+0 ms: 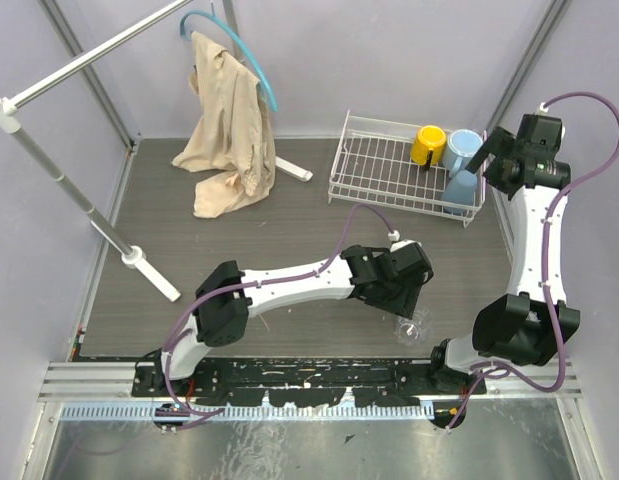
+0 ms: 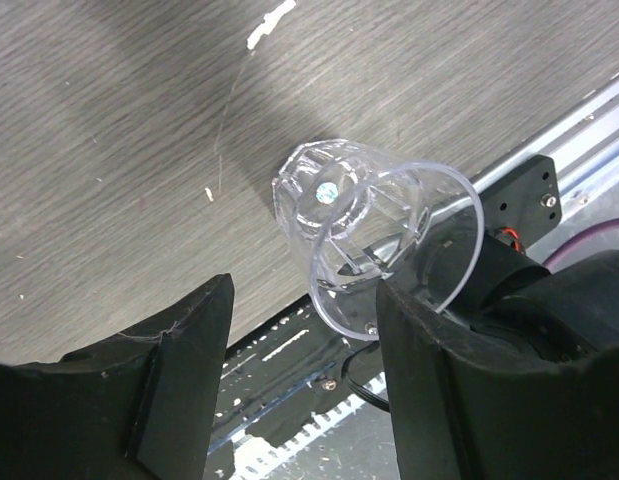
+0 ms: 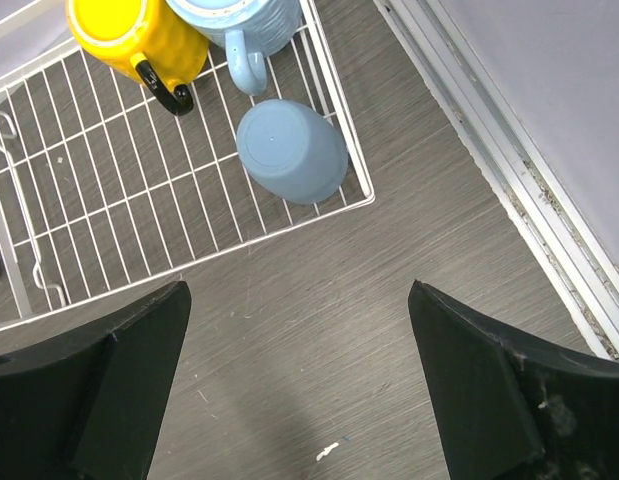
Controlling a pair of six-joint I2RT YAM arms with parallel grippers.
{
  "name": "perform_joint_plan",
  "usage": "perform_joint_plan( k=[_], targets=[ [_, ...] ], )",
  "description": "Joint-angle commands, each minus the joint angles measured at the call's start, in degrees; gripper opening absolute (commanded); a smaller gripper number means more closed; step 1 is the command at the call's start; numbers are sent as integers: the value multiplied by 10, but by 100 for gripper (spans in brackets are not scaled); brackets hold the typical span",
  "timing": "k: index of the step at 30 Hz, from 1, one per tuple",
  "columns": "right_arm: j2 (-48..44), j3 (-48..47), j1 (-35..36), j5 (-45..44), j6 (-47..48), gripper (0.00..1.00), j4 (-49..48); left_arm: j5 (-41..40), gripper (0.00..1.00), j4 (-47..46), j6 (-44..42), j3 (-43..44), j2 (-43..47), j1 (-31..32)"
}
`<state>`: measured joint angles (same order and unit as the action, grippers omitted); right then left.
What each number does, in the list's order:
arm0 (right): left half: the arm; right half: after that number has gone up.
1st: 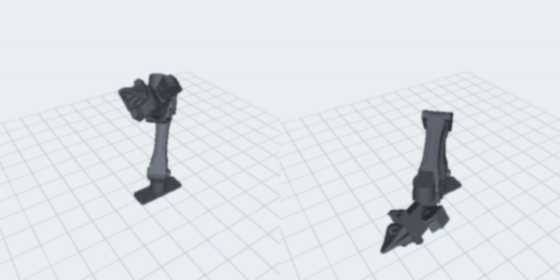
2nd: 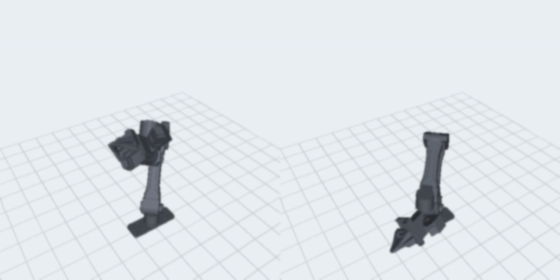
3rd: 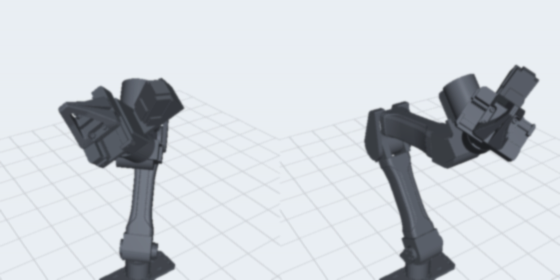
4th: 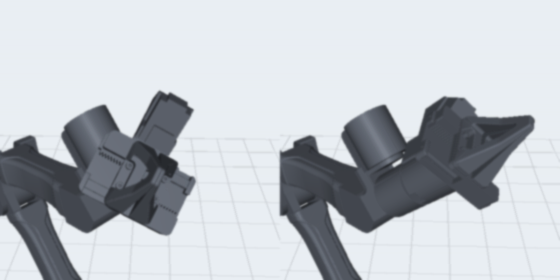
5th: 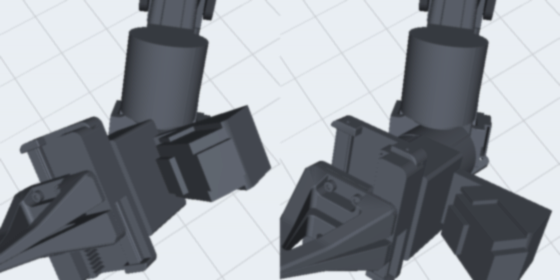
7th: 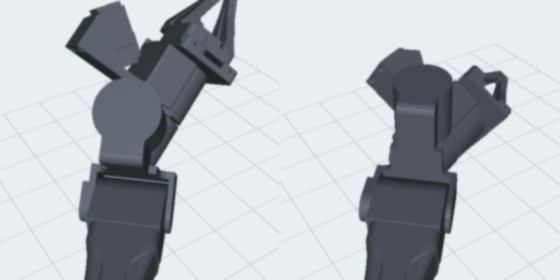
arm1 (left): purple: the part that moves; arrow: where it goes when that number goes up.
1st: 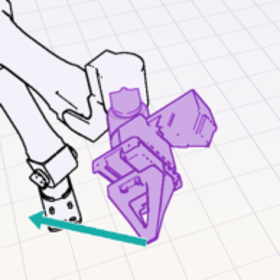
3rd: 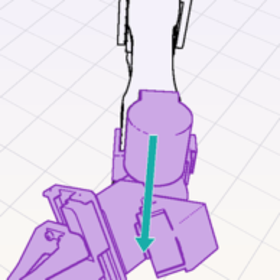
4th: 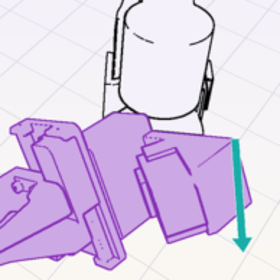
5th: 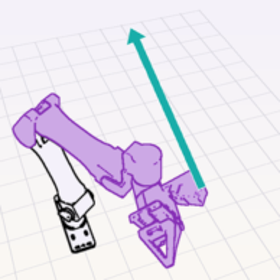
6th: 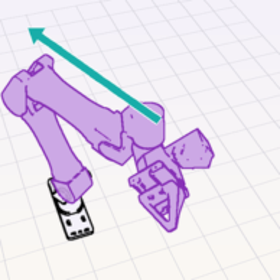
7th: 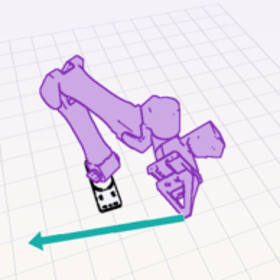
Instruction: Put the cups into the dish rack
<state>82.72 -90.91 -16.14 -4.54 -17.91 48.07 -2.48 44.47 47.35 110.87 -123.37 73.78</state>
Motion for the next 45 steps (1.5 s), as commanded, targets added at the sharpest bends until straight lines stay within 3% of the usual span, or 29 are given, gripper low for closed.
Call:
perform_joint_plan(
  k=[1,9,18,23,28,32,38,45],
  targets=[
    [-32,8,-1,10,-8,96,-34,-27,65,-2,-14,-8,-14,1],
    [-37,12,-1,13,-9,96,-35,-30,61,-7,-21,8,-45,2],
    [-34,9,-2,15,-12,96,-35,-28,43,3,-20,30,-70,1],
    [-34,9,-2,18,-12,96,-34,-33,19,16,-25,40,-73,2],
    [-27,7,-1,33,-14,96,-35,-34,2,33,-46,27,-50,-6],
    [-31,14,-1,59,-20,95,-43,-8,0,14,-54,-68,31,-40],
    [-35,10,31,140,-30,95,-66,120,0,-153,-11,-291,222,-156],
    [-50,58,68,291,-118,96,-178,259,0,-246,-1,-345,329,-268]
  ],
)
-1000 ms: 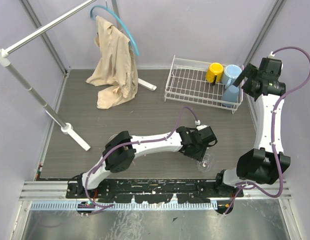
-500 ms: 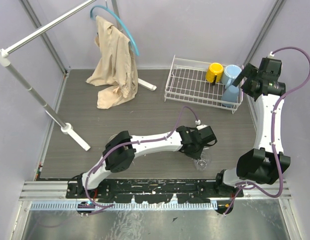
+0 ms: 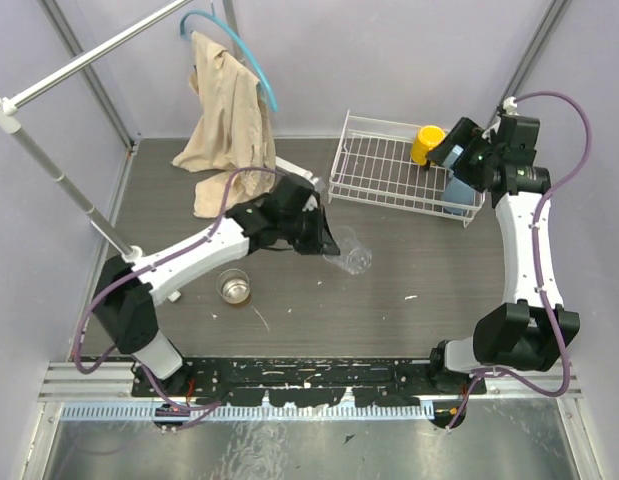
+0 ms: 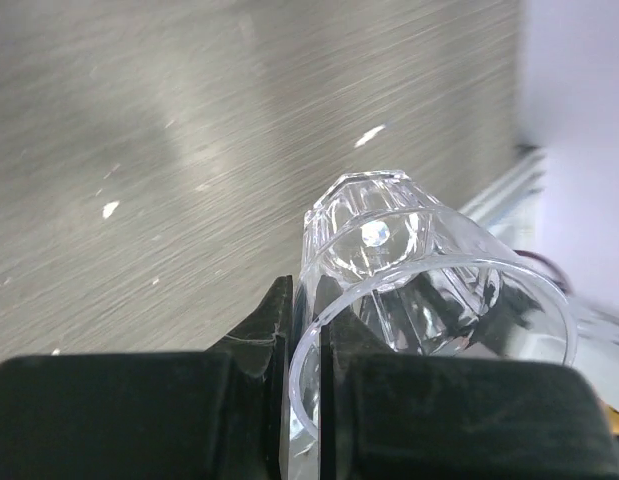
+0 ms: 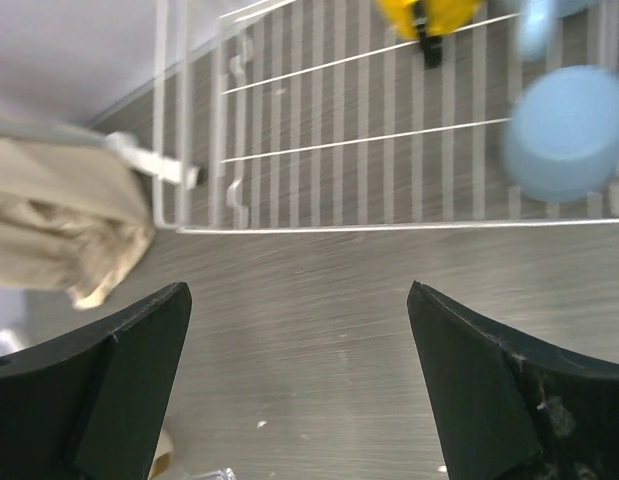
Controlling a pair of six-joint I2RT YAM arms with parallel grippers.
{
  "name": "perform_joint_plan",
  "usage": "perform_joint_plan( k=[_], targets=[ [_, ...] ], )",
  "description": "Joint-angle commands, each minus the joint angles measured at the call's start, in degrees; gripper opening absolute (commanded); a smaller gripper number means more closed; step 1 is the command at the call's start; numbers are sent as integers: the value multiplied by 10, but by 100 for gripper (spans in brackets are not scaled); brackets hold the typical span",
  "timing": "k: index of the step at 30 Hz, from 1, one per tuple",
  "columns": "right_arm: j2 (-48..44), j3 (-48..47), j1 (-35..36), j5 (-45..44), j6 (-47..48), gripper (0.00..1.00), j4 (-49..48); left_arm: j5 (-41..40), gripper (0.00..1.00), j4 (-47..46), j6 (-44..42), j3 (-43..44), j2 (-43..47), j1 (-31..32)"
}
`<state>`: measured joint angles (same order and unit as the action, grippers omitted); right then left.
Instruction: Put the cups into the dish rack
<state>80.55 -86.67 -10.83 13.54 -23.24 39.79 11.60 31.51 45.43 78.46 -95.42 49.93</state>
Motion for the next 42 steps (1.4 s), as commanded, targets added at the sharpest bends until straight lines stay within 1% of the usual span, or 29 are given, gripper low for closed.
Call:
perform_joint_plan(
  k=[1,5,9,10,11,14,15,17,19,20,24,26,28,31,42],
  targets=[
    [-29,23,17,133,-84,96,-113,138,0,-141,31,-29,59,-49],
    [-32,64,29,224,-163,96,-204,210,0,-242,68,-67,94,-108],
    [-34,113,52,300,-245,96,-308,251,0,-324,97,-98,116,-156],
    [-31,116,59,313,-260,96,-317,261,0,-344,107,-108,119,-168],
    [-25,117,67,328,-267,96,-322,272,0,-389,125,-119,122,-181],
    [-2,113,95,377,-278,97,-330,299,0,-514,202,-162,121,-221],
    [1,119,103,393,-291,97,-345,305,0,-554,240,-178,118,-236],
    [-6,157,114,414,-350,98,-429,318,0,-631,292,-192,106,-250],
    [-15,201,121,433,-434,98,-526,323,0,-690,337,-199,92,-256],
    [-18,215,126,438,-460,98,-557,321,0,-725,360,-204,85,-258],
    [-23,235,142,449,-482,99,-573,301,0,-869,470,-220,48,-265],
    [-25,247,154,449,-508,99,-607,297,0,-917,506,-217,28,-266],
    [-25,263,164,448,-556,100,-674,293,0,-942,525,-218,17,-266],
    [-18,273,179,442,-615,100,-749,295,0,-935,523,-217,17,-265],
    [6,251,233,414,-634,100,-777,307,0,-887,492,-226,38,-264]
  ],
)
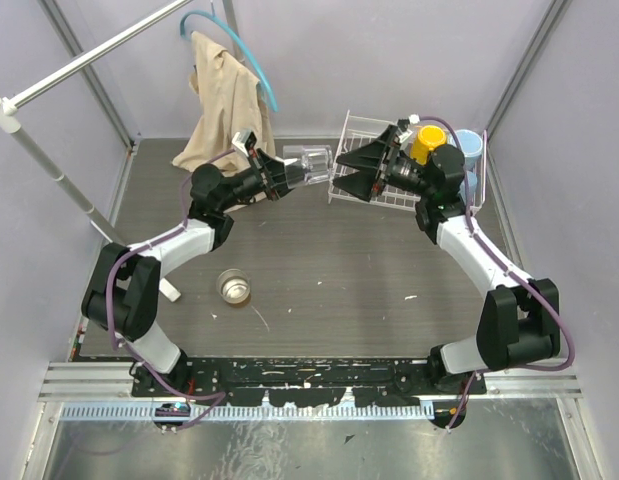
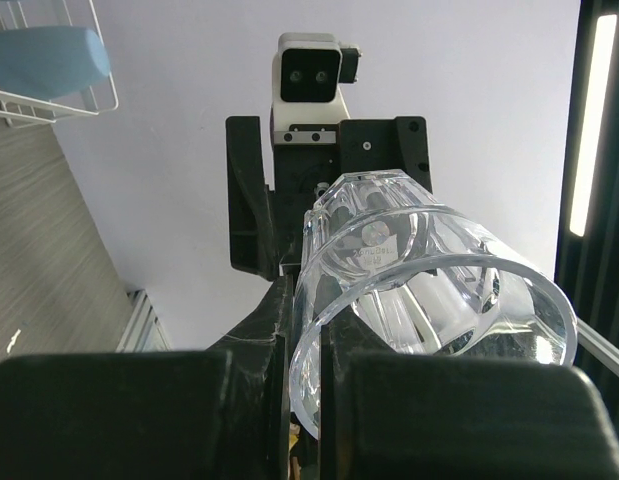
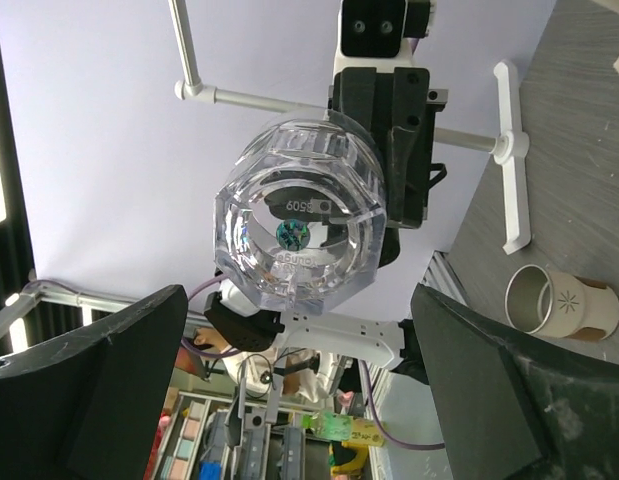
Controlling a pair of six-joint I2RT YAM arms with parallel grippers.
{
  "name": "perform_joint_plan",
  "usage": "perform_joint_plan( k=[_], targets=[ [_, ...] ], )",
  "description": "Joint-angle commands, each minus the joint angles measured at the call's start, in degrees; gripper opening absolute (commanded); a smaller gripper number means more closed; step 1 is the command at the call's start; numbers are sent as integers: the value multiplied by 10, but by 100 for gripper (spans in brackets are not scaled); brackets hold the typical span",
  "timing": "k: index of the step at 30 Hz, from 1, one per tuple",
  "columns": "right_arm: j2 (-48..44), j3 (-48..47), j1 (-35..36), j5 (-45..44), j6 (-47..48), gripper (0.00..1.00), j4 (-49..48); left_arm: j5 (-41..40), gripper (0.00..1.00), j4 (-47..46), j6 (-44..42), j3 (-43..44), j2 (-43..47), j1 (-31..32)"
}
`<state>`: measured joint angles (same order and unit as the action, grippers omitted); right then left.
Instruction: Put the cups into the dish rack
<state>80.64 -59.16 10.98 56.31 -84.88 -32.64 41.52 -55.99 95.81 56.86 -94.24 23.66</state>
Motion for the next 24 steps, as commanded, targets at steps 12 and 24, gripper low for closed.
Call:
perform_joint_plan(
  k=[12,24],
  targets=[
    [40,-54,46,-38,-16,100,-56,15,0,18,-30,-26,47,6],
    [56,-72,67,-38,1,100,-31,9,0,31,-42,-29,47,7]
  ],
)
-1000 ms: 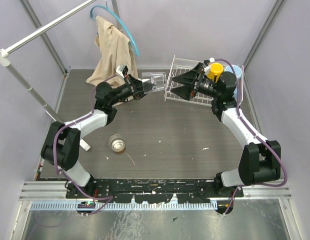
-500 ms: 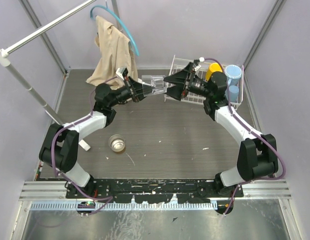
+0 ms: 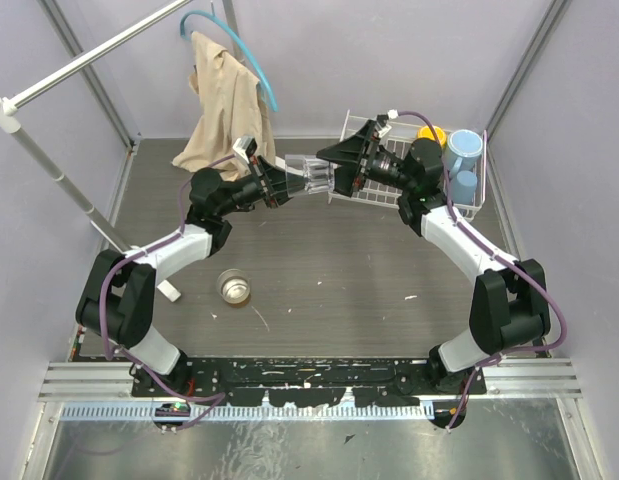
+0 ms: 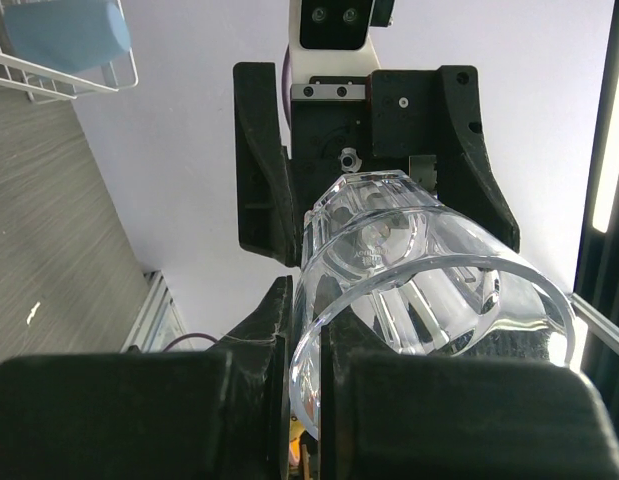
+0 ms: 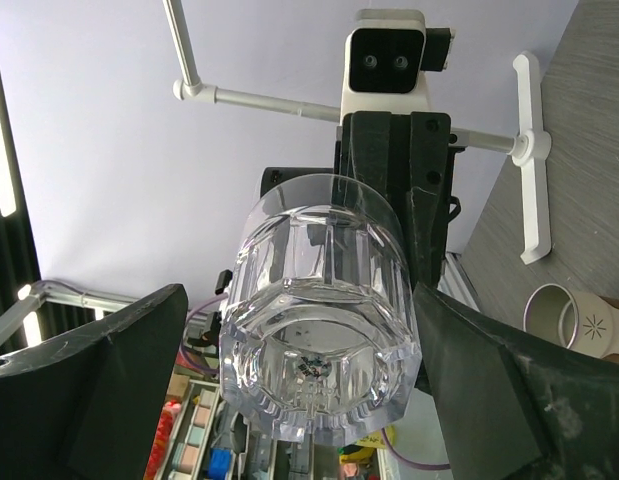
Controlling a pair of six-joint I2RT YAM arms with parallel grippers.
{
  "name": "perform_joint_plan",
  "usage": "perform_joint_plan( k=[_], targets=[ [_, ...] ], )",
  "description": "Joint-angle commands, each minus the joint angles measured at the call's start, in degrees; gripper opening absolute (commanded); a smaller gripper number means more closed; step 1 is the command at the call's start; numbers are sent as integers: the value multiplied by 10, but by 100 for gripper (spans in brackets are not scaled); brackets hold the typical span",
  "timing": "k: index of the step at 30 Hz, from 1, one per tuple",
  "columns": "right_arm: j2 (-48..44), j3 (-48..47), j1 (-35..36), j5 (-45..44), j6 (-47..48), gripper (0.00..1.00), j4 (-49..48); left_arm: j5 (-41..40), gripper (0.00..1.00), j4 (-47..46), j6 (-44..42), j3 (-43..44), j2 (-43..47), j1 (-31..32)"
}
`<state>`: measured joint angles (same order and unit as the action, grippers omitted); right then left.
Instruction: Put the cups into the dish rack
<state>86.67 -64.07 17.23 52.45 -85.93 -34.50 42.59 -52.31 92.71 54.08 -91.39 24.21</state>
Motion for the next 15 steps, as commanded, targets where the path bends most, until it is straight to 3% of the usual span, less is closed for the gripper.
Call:
perform_joint_plan(
  k=[1,10,15],
  targets=[
    [-6,-21,5,4,16,100,-7,-3,0,-5,-11,0,17,1],
    [-12,-10,5,9,27,95,10,-7,0,-11,-9,18,4,1],
    [-10,-10,5,13,29,80,15,-8,0,-14,-9,20,0,0]
  ],
)
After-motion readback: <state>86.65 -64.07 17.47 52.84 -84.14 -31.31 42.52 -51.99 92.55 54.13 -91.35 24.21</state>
